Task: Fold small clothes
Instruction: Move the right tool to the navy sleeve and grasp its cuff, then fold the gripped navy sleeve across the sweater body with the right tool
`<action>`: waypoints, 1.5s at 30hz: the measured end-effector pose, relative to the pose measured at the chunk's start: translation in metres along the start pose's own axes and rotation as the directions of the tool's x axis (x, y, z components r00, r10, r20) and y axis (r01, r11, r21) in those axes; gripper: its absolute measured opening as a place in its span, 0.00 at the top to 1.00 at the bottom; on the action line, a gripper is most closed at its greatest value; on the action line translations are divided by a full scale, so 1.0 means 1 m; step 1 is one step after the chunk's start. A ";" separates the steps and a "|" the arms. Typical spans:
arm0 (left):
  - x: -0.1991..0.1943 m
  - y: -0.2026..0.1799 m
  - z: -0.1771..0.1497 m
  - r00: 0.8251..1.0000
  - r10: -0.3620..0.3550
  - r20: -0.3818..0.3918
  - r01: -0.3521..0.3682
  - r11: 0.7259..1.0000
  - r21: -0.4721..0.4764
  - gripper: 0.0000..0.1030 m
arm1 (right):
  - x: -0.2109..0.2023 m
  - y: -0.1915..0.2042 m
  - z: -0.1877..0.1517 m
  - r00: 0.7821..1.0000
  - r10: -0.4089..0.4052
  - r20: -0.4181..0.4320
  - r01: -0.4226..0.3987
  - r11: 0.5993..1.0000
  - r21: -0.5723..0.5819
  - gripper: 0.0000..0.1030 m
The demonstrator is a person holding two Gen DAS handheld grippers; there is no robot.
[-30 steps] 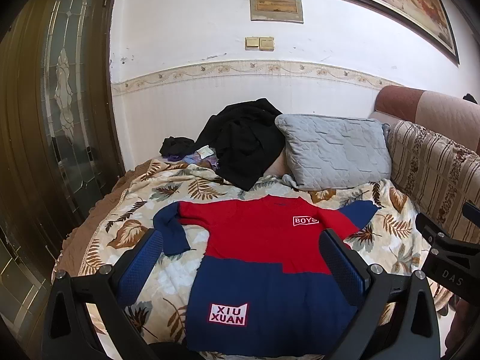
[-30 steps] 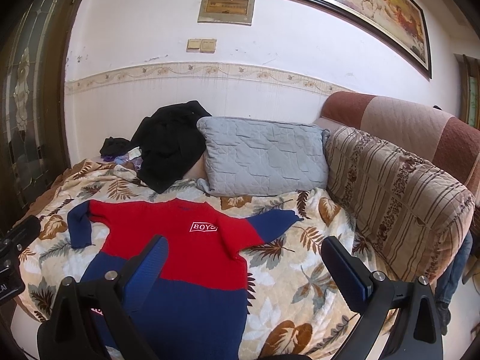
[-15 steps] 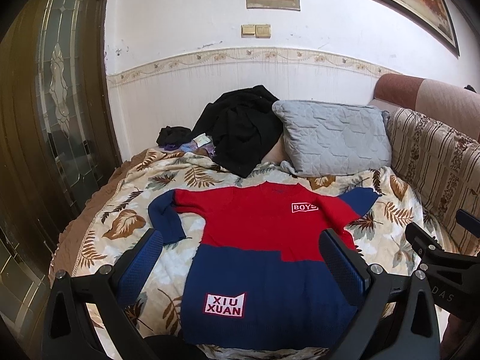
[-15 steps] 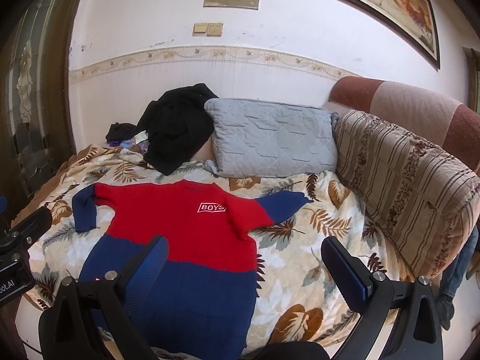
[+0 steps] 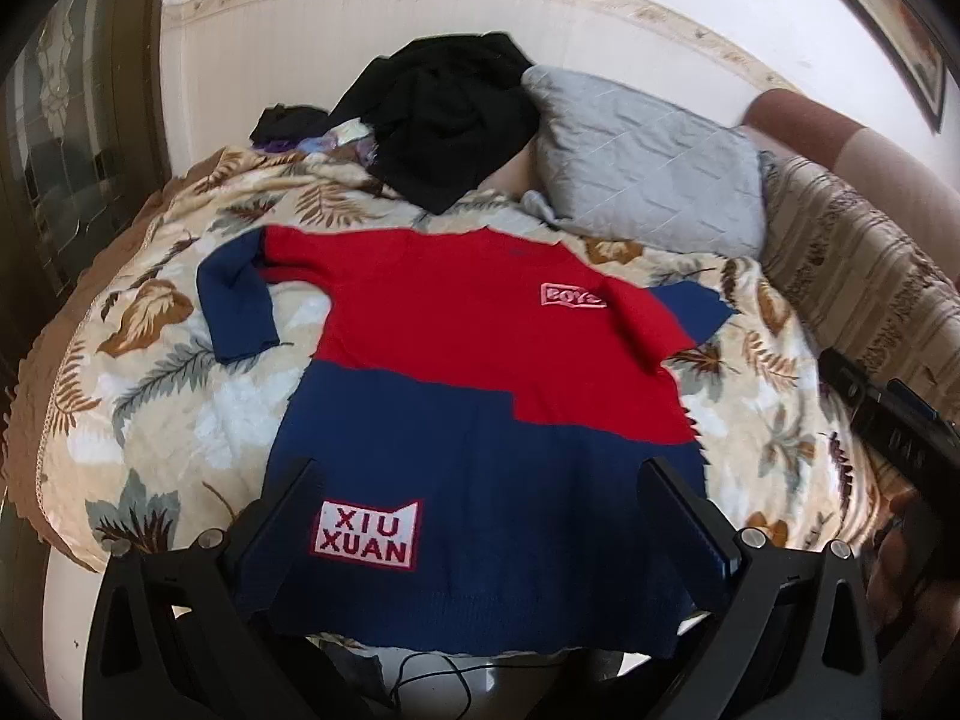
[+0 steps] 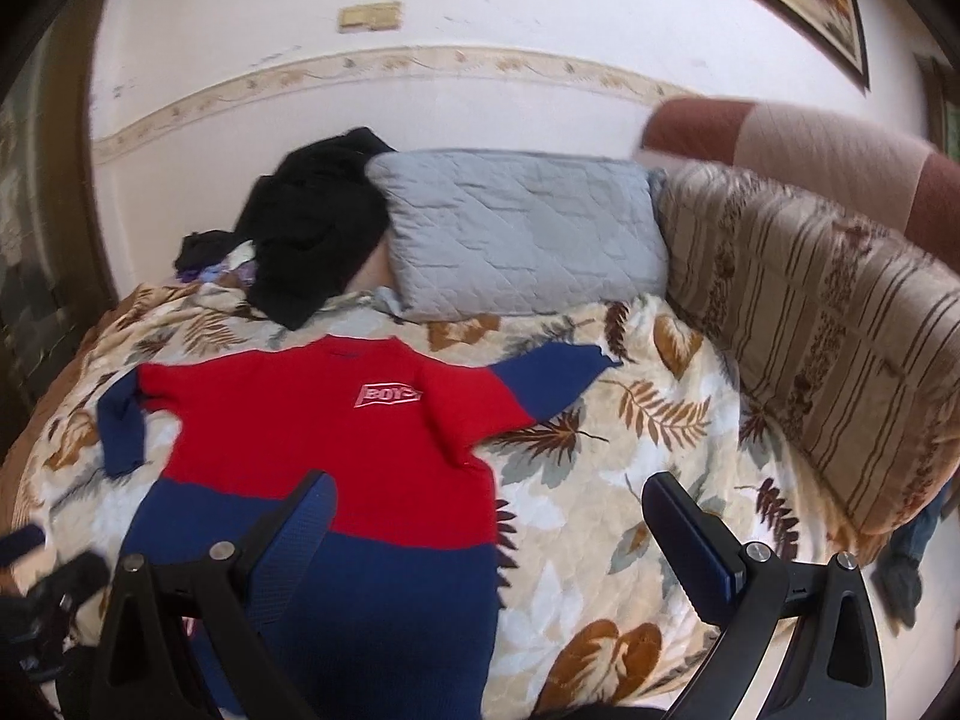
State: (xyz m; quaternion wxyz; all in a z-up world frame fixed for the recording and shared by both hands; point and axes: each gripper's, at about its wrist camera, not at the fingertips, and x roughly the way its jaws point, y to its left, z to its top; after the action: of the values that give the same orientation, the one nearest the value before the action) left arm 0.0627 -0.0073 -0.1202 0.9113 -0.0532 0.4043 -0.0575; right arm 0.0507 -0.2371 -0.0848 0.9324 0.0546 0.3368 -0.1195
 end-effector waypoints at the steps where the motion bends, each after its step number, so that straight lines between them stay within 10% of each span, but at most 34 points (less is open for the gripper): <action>1: 0.004 0.001 0.004 1.000 0.012 0.000 -0.012 1.000 0.001 0.00 | 0.016 -0.008 0.003 1.000 0.008 -0.017 -0.008 1.000 0.020 0.00; 12: 0.122 0.032 0.098 0.978 0.205 0.024 -0.200 0.970 -0.135 0.00 | 0.175 -0.091 0.021 0.970 0.178 -0.164 -0.114 0.934 0.338 0.00; 22: 0.216 0.031 0.084 0.979 0.149 -0.138 -0.161 0.983 -0.083 0.00 | 0.297 -0.153 0.020 0.896 0.437 -0.078 -0.241 0.626 0.742 0.19; 35: 0.268 0.035 0.071 0.943 0.221 -0.247 -0.225 0.974 0.013 0.00 | 0.386 -0.149 0.031 0.919 0.379 -0.108 -0.172 0.633 0.755 0.48; 37: 0.278 0.031 0.065 0.935 0.231 -0.269 -0.227 0.973 0.047 0.00 | 0.391 -0.150 0.031 0.894 0.447 -0.035 -0.266 0.593 0.760 0.82; 45: 0.274 0.031 0.052 0.948 0.219 -0.231 -0.211 0.976 0.058 0.00 | 0.360 -0.110 0.054 0.846 0.529 0.063 -0.418 0.586 0.694 0.88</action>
State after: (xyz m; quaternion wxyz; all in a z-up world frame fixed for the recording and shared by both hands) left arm 0.2855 -0.0148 -0.2898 0.8582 0.0133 0.5123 0.0296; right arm 0.3230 -0.4202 -0.2763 0.8137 0.4908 0.3105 0.0230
